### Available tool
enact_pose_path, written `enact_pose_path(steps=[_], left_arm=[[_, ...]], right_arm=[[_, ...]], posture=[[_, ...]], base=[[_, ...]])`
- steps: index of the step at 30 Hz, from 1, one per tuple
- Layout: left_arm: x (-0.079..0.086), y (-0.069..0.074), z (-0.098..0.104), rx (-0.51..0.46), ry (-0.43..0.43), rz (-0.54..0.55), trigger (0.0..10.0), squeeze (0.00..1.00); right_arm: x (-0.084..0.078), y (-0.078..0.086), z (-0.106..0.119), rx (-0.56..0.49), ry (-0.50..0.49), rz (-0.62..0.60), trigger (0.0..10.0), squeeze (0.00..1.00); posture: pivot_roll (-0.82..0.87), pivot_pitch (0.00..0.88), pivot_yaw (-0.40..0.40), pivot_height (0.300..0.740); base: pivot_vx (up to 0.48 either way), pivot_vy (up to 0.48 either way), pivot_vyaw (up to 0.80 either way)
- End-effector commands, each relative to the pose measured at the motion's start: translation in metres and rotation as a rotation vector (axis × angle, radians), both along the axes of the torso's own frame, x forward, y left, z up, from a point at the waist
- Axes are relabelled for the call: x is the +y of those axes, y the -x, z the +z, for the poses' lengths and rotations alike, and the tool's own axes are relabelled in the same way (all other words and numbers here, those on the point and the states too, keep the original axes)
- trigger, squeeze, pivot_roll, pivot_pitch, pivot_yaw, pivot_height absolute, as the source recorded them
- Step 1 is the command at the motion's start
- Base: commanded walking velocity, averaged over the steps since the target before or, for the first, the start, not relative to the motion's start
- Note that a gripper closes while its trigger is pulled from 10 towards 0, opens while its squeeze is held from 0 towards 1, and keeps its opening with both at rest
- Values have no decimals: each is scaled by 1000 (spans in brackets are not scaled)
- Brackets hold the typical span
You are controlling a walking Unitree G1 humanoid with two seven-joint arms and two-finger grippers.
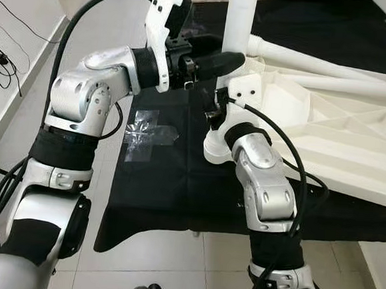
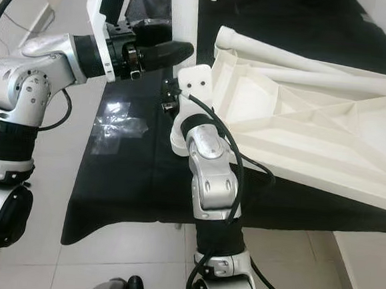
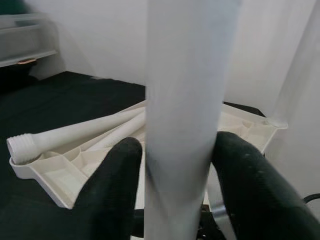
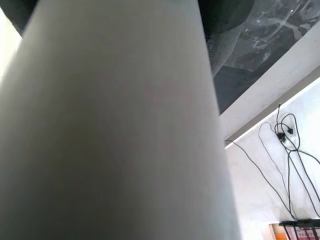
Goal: Building children table
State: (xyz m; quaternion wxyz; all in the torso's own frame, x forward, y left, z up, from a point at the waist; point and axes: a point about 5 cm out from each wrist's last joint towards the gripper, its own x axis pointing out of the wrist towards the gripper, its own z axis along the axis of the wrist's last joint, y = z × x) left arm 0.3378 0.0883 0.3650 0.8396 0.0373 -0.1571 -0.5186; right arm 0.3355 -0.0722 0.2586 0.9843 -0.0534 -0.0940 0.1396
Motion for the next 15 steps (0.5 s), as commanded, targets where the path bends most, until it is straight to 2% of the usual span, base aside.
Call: enact_pose_path(steps=[1, 10, 11, 13, 14, 15], left_arm=[[8, -4, -1, -2, -23, 52, 0, 0], [-6, -7, 5, -27, -42, 10, 0, 0], [-7, -8, 7, -33, -44, 5, 0, 0], [-8, -8, 7, -36, -45, 4, 0, 0], [-9, -8, 8, -39, -45, -1, 0, 0], [-10, -9, 9, -41, -45, -5, 0, 0]], right_arm=[[7, 2, -14, 88, -13, 17, 0, 0], [9, 7, -9, 84, -23, 26, 0, 0], [9, 7, -9, 81, -23, 23, 2745, 0], [9, 8, -9, 79, -22, 21, 2745, 0], [9, 8, -8, 74, -25, 25, 10000, 0], [11, 9, -5, 51, -29, 72, 10000, 153]], posture=[[-45, 212, 51, 740], [-53, 221, 70, 740], [-53, 222, 71, 740], [-53, 222, 71, 740], [-54, 223, 72, 740], [-54, 223, 72, 740]], base=[[0, 0, 0], [0, 0, 0], [0, 0, 0], [0, 0, 0], [0, 0, 0], [0, 0, 0]])
